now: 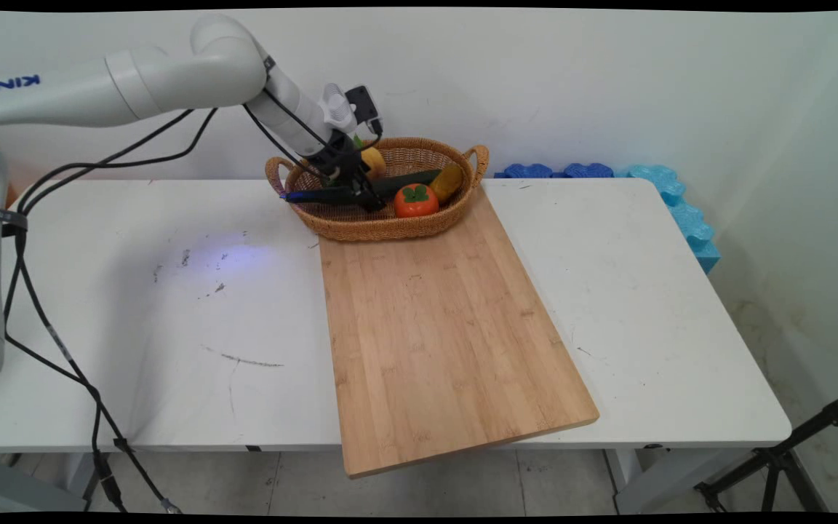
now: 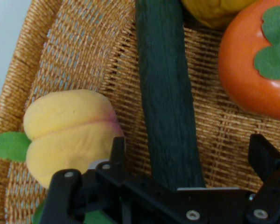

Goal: Pick up the cucumber from the vegetable basket, then place the picked object on the cutting board

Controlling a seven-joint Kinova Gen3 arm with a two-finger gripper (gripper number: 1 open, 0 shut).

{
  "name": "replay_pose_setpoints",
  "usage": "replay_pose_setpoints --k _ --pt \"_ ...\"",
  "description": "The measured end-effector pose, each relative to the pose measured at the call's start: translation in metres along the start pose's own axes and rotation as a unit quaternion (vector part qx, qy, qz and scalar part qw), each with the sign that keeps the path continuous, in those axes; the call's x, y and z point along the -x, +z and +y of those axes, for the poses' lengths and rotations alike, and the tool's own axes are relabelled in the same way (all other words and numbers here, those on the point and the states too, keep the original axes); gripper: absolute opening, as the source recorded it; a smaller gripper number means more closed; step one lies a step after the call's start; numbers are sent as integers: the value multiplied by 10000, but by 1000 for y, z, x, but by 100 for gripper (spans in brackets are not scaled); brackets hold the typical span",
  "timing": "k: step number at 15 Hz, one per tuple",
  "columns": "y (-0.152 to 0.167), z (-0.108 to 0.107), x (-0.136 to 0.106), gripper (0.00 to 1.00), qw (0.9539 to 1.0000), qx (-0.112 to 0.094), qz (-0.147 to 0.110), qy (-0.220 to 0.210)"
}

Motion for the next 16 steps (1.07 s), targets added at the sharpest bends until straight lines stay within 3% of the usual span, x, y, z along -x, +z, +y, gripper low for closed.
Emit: replay_pose_setpoints --k 5,6,16 --pt "10 3 -4 100 9999 -49 -51 89" --pt "12 3 -4 0 9999 -61 -61 107" --pt "8 9 -10 0 9997 -175 -53 184"
